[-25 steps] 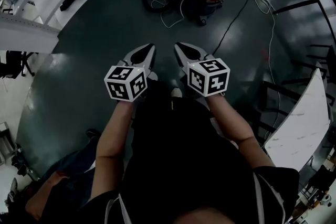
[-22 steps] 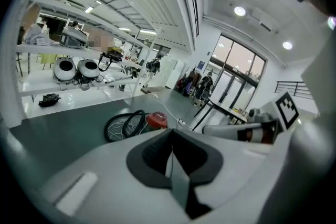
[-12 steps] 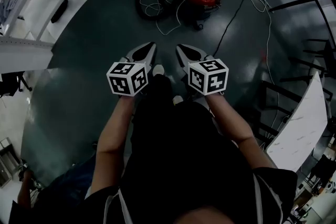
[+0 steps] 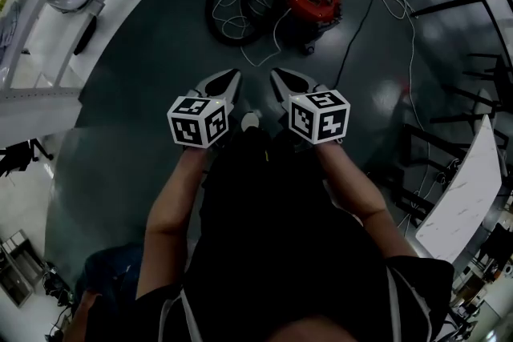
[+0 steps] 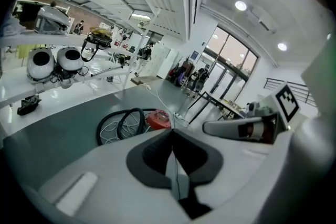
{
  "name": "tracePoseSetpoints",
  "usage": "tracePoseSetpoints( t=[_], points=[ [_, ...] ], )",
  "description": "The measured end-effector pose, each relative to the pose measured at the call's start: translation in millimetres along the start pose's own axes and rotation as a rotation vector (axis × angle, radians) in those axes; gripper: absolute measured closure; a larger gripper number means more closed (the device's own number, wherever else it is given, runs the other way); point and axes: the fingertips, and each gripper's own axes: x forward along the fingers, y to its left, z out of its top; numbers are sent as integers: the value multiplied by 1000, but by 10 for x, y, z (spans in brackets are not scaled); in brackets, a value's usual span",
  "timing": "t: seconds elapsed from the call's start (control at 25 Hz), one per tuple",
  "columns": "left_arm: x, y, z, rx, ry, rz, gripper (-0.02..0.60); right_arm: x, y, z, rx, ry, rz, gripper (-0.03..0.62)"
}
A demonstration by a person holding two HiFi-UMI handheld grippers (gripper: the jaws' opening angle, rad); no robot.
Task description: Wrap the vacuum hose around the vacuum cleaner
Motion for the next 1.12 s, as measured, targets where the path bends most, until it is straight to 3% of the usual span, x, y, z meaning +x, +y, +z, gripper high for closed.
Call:
tracePoseSetpoints(
  t=[0.52,0.76,1.12],
  points=[
    [565,369,413,34,58,-21,574,587,-451,388,23,29,-16,600],
    [1087,459,712,39,65,5,574,882,-858,687,20,53,17,600],
    [1984,529,973,67,128,-16,574,1412,-1554,987,-19,142,35,600]
  ],
)
